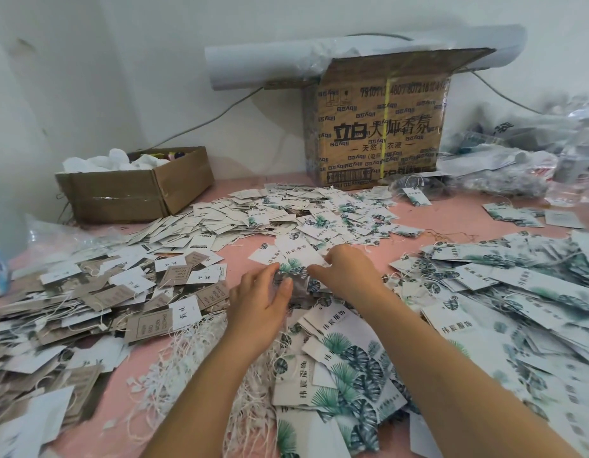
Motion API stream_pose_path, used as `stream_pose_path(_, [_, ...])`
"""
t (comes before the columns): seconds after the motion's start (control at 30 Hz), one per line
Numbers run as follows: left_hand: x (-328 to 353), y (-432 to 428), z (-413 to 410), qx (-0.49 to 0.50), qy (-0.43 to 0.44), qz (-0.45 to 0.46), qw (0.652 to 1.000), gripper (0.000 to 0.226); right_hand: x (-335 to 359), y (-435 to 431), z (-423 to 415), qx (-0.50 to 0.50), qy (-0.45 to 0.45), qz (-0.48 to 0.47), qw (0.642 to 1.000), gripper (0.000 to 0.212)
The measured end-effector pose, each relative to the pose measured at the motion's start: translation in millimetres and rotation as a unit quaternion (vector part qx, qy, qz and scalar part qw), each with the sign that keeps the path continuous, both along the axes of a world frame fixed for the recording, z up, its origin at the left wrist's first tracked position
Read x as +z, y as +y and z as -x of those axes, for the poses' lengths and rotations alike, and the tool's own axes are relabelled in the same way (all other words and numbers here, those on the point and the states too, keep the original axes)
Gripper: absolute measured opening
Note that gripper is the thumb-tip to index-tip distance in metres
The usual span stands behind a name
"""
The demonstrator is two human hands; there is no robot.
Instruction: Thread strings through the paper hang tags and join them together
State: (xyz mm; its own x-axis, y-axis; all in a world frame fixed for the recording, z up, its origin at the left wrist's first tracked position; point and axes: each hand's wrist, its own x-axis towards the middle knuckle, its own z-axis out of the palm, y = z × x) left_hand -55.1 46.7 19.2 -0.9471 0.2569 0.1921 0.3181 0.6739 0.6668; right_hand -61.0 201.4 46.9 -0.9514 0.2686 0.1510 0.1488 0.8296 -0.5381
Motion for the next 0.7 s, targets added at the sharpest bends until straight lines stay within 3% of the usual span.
stream_pose_path(0.4, [-1, -7, -4, -0.053, -0.023, -0.035, 0.998, 0.055, 13, 13, 0, -0.007, 0.064, 0.160, 0.985, 0.027])
stream_pose_path(0.5, [0, -9, -4, -0.059, -0.046, -0.078, 0.994, 0.060, 23, 14, -5, 0.031, 0.086, 0.249, 0.964, 0.019])
stream_pose_path(0.6, [3, -9, -7, -0.060, -0.057, -0.134, 0.988, 0.064, 30, 12, -11, 0.098, 0.049, 0.319, 0.941, 0.021])
stream_pose_path(0.7, [9, -5, -8, -0.031, -0.057, -0.203, 0.977, 0.040, 31, 8, -15, 0.195, -0.036, 0.307, 0.931, 0.018])
